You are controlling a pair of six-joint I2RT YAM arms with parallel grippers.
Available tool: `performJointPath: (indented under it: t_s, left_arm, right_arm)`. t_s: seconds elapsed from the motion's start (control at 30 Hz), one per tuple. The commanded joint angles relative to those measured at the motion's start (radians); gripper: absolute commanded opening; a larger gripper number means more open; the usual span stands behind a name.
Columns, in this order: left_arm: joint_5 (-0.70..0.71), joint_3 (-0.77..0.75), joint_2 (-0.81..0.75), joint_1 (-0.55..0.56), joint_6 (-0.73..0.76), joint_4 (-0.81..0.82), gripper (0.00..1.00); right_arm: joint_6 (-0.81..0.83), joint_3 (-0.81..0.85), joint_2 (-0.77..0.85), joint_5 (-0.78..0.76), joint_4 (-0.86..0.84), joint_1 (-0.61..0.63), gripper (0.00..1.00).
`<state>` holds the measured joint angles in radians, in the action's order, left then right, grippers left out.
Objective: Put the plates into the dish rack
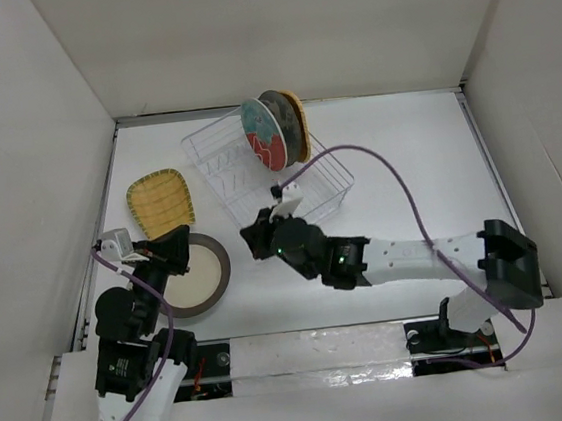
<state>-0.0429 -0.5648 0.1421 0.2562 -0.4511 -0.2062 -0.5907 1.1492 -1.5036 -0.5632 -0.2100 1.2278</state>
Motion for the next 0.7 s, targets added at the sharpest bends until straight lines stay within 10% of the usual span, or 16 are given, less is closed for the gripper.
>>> performJointPath:
  t_s: [0.0,0.2,0.67]
  left_arm:
    - [0.012,-0.001,-0.019,0.005,-0.003,0.041,0.07]
    - [-0.006,-0.001,-0.009,0.005,-0.001,0.036,0.46]
    - [-0.015,-0.001,-0.047,0.005,0.0,0.036,0.47]
  right_arm:
    - [-0.376,-0.109,-0.056,-0.118,-0.066,0.082,0.07]
    - [-0.648,-0.146,-0.213,-0.117,-0.092,0.159,0.64]
    - [-0.942,-0.025,-0.575,0.023,-0.262,0.15,0.66]
